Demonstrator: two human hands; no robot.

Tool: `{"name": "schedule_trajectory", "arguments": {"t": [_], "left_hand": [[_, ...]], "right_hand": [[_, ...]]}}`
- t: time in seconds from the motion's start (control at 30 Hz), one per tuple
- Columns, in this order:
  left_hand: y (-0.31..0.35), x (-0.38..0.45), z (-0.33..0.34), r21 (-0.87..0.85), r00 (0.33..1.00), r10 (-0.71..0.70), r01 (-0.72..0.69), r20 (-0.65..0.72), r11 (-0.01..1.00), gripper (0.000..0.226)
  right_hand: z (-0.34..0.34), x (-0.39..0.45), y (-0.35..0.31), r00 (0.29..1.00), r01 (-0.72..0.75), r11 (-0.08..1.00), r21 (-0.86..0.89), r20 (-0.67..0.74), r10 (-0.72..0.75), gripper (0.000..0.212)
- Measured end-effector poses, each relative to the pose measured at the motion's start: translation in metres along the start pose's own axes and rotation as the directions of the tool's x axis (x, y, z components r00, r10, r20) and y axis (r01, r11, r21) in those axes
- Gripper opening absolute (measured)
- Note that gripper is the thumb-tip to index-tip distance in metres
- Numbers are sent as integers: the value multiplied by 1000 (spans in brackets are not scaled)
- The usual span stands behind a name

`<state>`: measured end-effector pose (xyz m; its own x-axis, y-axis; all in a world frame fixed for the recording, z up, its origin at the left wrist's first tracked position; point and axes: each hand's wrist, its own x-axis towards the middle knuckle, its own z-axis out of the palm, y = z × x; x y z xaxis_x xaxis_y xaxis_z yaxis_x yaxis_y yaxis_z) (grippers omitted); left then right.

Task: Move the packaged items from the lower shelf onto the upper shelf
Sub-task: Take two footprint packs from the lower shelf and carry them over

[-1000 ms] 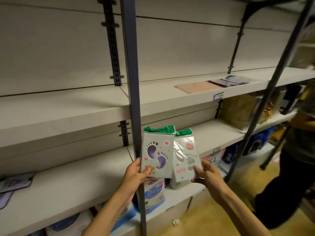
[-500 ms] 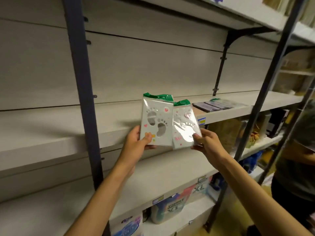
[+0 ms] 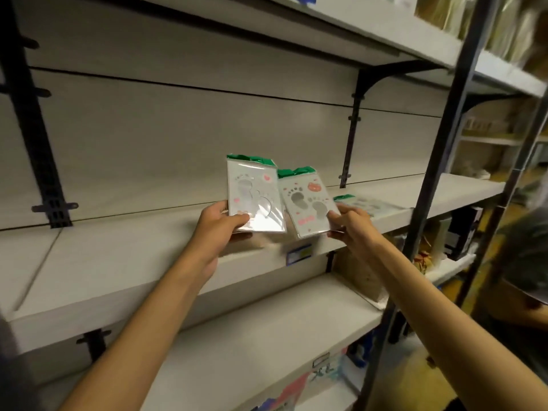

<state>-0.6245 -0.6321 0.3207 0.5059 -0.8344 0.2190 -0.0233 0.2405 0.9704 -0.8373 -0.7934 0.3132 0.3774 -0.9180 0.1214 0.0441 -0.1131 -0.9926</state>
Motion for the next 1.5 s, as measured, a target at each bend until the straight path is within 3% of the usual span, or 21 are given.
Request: {"name": "schedule_trajectory", "arguments": {"t": [0.13, 0.43, 0.57, 0.8, 0.93, 1.2, 1.37, 1.5], "left_hand": [[-4, 30, 40, 43, 1000, -6, 7, -23, 999, 30], [-21, 81, 131, 22, 987, -24, 28, -156, 999, 23], [-26, 96, 162, 20, 983, -29, 33, -179, 999, 20], [-32, 106, 189, 32, 981, -39, 46, -188, 998, 21], [-34, 109, 195, 54, 981, -34, 45, -191, 998, 22], [-42, 112, 197, 62, 987, -39, 49, -158, 997, 25], [-47, 114, 191, 59, 984, -61, 72, -165, 996, 28], [-48, 118, 186, 55, 981, -81, 92, -179, 994, 25]], "right_hand": [[-54, 59, -2, 998, -5, 1000, -20, -70, 3, 25], [-181, 188, -19, 982, 65, 953, -296, -149, -113, 27], [-217, 230, -11, 964, 59, 872, -486, -198, -176, 36], [-239, 257, -1, 925, -5, 622, -783, -240, -295, 25], [-244, 264, 3, 957, -58, 515, -855, -195, -216, 27], [-248, 273, 8, 974, -169, 590, -789, -226, -24, 26], [-244, 269, 26, 975, -221, 523, -823, -187, 118, 33], [-236, 266, 37, 983, -180, 497, -849, -132, 131, 33]]}}
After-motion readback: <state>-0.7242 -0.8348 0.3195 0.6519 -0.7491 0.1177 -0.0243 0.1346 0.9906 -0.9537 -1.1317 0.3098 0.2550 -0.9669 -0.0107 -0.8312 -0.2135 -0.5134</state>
